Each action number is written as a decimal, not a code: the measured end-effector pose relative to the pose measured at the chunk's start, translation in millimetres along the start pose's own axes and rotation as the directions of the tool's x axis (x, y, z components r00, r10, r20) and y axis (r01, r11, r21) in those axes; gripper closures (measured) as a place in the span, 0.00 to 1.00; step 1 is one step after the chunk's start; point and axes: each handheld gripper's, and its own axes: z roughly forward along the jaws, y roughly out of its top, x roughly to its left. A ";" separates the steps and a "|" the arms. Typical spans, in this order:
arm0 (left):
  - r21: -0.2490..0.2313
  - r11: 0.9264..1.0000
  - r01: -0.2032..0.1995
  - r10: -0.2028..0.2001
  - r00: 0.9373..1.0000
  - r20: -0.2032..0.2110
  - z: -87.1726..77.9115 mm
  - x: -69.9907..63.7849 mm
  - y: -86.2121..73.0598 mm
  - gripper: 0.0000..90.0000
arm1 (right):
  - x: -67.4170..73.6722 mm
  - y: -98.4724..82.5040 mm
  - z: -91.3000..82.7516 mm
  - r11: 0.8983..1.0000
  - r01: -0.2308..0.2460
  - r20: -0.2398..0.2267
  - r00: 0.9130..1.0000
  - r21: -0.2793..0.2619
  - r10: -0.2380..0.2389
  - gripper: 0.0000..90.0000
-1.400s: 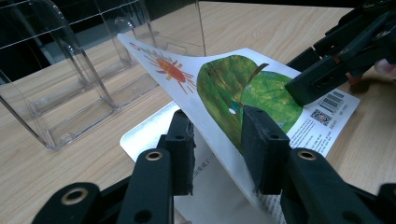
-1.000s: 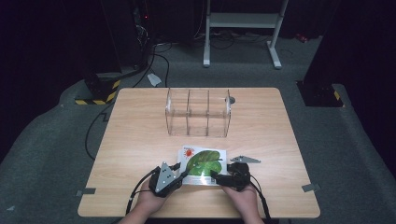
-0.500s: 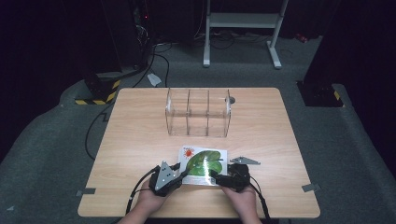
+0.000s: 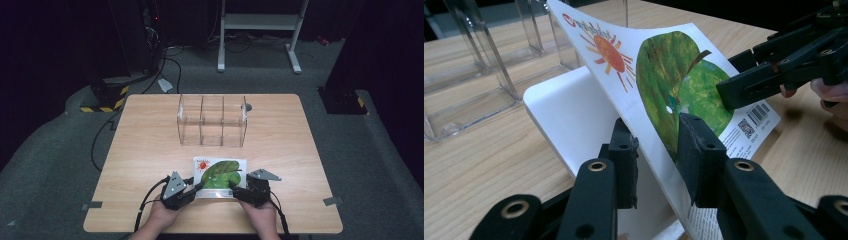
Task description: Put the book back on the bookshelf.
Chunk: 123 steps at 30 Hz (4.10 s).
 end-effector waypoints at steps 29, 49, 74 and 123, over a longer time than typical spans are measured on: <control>0.031 1.000 0.002 -0.002 1.000 -0.003 2.4 3.5 1.1 0.78 | 2.0 2.4 -14.1 0.995 0.041 0.041 0.998 -0.091 -0.037 0.40; 0.090 0.995 -0.054 0.057 0.998 -0.024 9.1 4.2 -6.6 0.78 | 5.3 -1.1 -26.9 0.985 0.065 0.044 0.997 -0.159 -0.059 0.43; 0.117 0.991 -0.059 0.067 0.996 -0.060 -2.5 4.0 -11.4 0.69 | 2.9 -4.3 -38.1 0.974 0.080 0.023 0.997 -0.212 -0.077 0.44; 0.198 0.976 -0.087 0.106 0.991 -0.087 2.5 -6.0 -23.5 0.78 | 8.5 -9.6 -54.1 0.942 0.143 0.012 0.989 -0.303 -0.147 0.48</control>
